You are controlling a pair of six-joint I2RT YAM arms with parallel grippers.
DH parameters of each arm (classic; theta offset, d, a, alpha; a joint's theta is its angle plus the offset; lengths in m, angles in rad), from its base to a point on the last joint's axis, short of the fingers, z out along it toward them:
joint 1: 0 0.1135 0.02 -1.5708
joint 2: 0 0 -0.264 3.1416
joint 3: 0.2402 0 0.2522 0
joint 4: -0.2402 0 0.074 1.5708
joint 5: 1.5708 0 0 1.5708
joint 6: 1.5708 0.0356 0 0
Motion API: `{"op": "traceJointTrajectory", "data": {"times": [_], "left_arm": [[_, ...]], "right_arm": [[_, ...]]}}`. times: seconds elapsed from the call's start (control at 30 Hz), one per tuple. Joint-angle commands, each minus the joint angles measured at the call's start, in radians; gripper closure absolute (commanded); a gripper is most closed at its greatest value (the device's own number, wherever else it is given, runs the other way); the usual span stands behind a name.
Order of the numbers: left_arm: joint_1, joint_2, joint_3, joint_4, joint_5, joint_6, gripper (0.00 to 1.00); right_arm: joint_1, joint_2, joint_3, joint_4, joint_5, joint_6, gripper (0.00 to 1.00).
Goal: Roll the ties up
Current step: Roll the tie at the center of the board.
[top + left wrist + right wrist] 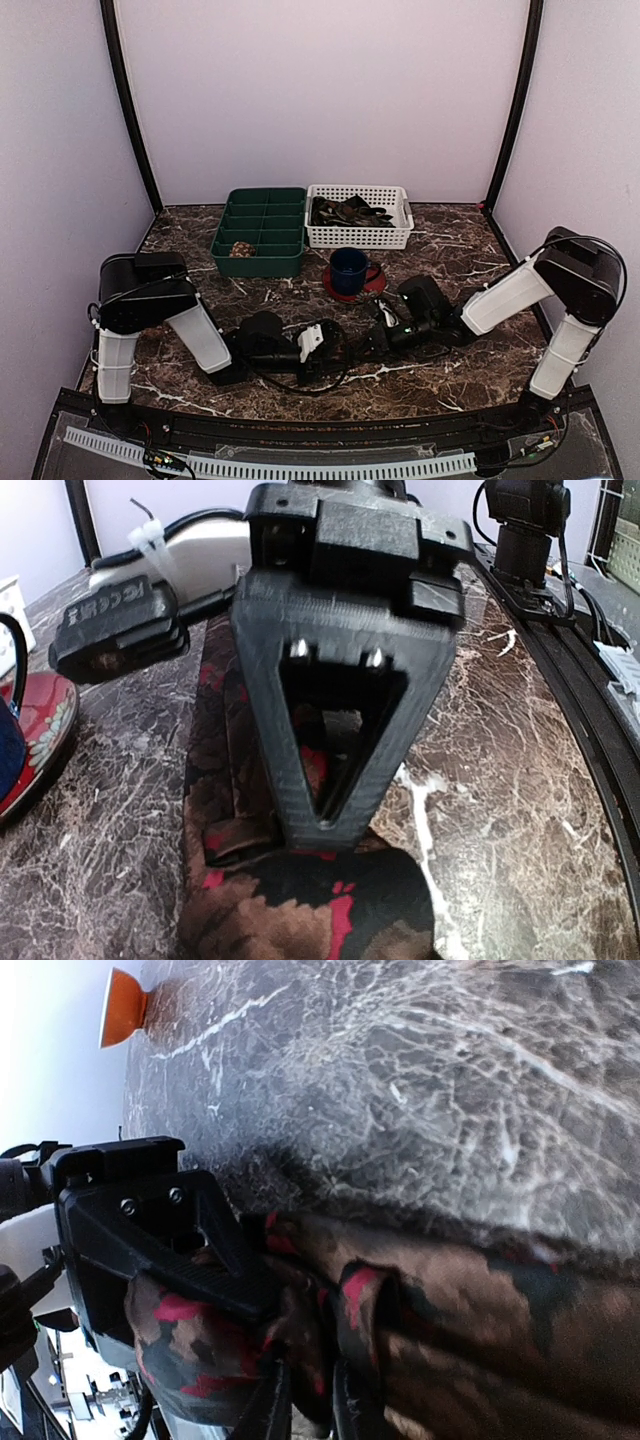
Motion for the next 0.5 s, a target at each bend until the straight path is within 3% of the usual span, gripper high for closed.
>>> {"op": "traceJointTrajectory", "data": {"times": [0.0, 0.17, 0.47], "left_arm": [[-0.003, -0.022, -0.053, -0.109, 0.007, -0.015, 0.71], [-0.003, -0.023, -0.069, -0.109, 0.018, -0.016, 0.73], [-0.002, -0.097, -0.066, -0.108, 0.002, -0.075, 0.73]], "right_arm": [[-0.010, -0.094, 0.005, -0.131, 0.037, -0.049, 0.73], [-0.021, -0.111, 0.053, -0.196, 0.077, -0.095, 0.69], [-0.023, 0.054, 0.081, -0.274, 0.140, -0.149, 0.79]]}}
